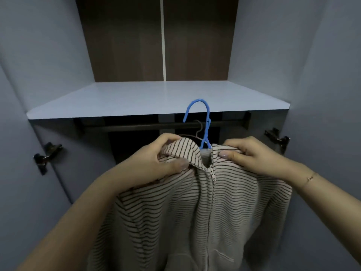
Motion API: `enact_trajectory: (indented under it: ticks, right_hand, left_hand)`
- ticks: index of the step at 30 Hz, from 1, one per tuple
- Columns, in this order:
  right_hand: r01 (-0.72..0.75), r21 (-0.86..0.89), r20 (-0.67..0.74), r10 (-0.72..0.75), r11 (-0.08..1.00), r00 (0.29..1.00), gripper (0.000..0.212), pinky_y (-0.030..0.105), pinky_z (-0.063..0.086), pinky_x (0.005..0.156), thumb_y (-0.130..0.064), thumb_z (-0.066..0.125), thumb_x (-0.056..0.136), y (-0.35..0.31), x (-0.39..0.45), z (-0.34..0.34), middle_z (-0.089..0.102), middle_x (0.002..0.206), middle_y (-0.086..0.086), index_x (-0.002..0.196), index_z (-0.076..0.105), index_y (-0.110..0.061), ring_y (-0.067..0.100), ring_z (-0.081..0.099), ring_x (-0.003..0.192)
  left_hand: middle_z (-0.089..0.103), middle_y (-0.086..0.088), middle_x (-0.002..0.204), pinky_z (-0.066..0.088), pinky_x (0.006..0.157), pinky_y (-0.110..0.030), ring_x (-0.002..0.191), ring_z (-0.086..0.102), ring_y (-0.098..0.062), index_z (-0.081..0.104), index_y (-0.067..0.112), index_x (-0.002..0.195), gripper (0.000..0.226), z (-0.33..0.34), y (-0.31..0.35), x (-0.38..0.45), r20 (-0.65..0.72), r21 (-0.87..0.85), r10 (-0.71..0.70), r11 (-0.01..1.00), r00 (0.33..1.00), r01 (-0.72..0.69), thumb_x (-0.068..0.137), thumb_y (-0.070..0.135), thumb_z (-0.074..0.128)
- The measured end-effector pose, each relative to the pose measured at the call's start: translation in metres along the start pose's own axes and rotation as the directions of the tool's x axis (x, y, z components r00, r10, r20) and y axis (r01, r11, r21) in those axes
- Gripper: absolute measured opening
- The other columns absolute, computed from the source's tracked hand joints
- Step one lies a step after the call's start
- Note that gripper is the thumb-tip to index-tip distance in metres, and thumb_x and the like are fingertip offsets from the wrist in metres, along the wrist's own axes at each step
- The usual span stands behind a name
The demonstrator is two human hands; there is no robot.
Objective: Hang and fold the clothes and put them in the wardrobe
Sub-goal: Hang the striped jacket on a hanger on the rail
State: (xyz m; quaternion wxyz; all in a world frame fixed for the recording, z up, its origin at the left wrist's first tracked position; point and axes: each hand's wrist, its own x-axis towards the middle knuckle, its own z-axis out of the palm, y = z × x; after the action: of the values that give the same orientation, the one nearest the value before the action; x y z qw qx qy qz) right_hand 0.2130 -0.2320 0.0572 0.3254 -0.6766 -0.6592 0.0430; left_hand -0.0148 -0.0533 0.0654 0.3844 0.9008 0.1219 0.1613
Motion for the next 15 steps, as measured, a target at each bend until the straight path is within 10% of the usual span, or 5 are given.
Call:
enact_trajectory:
  ticks: [8,11,15]
  right_hand:
    - [0.013,-0.53,-0.251,-0.171,0.848,0.953,0.03,0.022,0.032,0.061,-0.047,0.04,0.097,0.0,-0.035,0.045,0.044,0.075,-0.021,0.09,0.058,-0.024,0.004,0.045,0.074]
    - [-0.002,-0.614,-0.349,-0.27,0.789,0.897,0.03,0.024,0.029,0.067,-0.034,0.042,0.099,0.012,-0.037,0.071,0.055,0.079,-0.004,0.093,0.061,-0.011,0.014,0.047,0.076]
    - [0.116,-0.583,-0.363,-0.386,0.804,0.848,0.035,0.032,0.034,0.072,-0.023,0.03,0.104,0.039,-0.039,0.082,0.056,0.079,0.01,0.098,0.058,-0.003,0.022,0.044,0.077]
  left_hand:
    - [0.067,0.03,0.095,0.045,0.066,-0.003,0.086,0.063,0.012,0.061,0.043,0.105,0.045,0.047,-0.023,-0.028,-0.164,-0.045,-0.016,0.999,0.986,0.009,0.074,0.073,0.049]
    - [0.064,0.035,0.095,0.044,0.066,-0.002,0.085,0.061,0.014,0.057,0.049,0.102,0.036,0.069,-0.027,-0.039,-0.195,-0.093,-0.025,0.996,0.981,0.007,0.076,0.073,0.048]
    - [0.059,0.03,0.118,0.047,0.081,-0.011,0.093,0.06,0.007,0.06,0.066,0.091,0.038,0.08,-0.038,-0.039,0.119,-0.368,-0.271,0.882,0.955,0.296,0.071,0.084,0.033]
